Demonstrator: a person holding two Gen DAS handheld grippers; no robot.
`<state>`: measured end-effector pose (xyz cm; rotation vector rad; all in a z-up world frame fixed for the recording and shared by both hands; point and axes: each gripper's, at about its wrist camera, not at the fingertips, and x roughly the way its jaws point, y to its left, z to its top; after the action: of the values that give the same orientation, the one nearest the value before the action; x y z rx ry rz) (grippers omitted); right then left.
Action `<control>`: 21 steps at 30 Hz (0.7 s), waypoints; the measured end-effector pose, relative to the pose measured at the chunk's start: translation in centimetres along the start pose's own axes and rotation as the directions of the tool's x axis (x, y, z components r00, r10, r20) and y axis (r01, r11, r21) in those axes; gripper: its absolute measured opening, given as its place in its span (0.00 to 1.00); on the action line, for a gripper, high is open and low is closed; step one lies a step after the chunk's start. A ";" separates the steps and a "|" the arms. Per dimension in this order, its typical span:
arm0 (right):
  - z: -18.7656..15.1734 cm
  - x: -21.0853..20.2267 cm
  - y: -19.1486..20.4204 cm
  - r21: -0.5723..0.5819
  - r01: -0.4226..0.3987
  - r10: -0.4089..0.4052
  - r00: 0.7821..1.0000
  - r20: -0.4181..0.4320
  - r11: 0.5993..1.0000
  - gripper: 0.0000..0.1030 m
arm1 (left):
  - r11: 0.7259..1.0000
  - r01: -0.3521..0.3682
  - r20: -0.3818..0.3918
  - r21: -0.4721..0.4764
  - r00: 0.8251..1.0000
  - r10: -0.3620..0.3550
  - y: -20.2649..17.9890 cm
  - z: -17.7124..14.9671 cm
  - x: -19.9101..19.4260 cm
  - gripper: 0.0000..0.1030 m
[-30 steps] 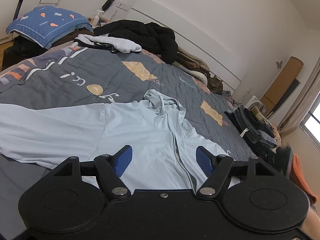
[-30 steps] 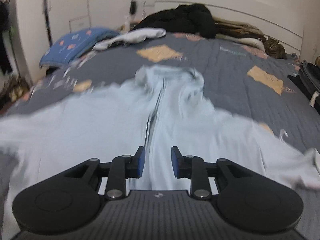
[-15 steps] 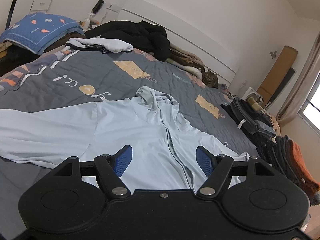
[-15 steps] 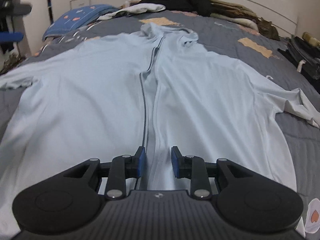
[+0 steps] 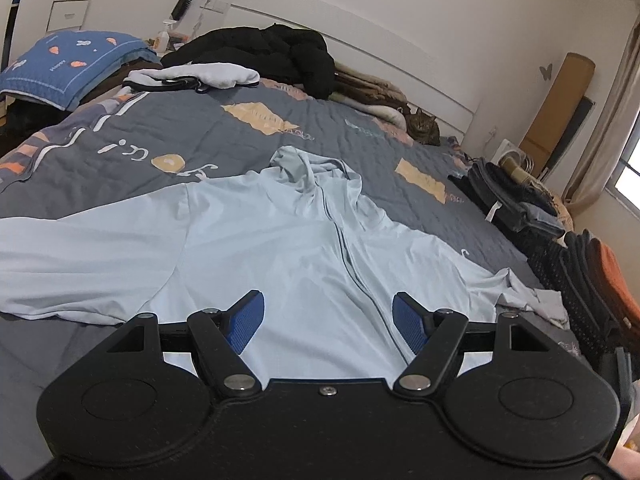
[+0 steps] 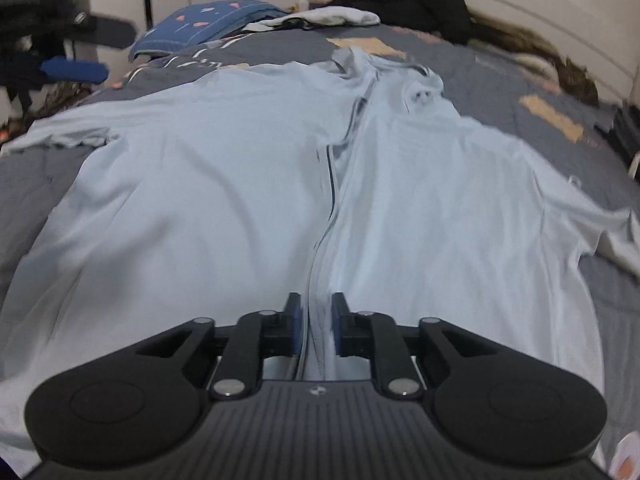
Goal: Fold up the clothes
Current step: 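Open the right gripper while the left gripper moves to the jacket hem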
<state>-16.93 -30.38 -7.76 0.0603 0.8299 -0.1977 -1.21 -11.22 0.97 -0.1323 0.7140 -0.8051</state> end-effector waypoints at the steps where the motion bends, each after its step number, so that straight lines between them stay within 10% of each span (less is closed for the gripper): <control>1: 0.1 -0.1 -0.3 0.021 -0.003 0.003 1.000 0.001 1.000 0.16 | 1.000 -0.001 -0.003 0.001 1.000 0.001 0.0 -0.1 0.1 0.68; 7: 1.4 -2.1 -1.5 0.103 -0.047 0.037 0.995 0.093 0.994 0.20 | 1.000 -0.007 -0.022 0.015 1.000 0.008 -0.2 -0.7 0.6 0.68; 13: 0.0 1.8 -1.6 0.107 -0.027 0.031 0.999 -0.041 0.994 0.22 | 0.999 -0.016 -0.048 0.041 0.999 0.018 -0.8 -1.5 1.3 0.68; 21: 2.8 -1.6 -2.4 0.249 -0.059 0.024 0.990 0.142 0.967 0.33 | 1.000 -0.014 -0.049 -0.014 0.999 0.013 -0.8 -1.6 1.8 0.68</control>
<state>-16.42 -32.81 -4.67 0.3004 0.6610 -0.2646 -1.91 -12.81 -0.90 -0.1206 0.7662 -0.7929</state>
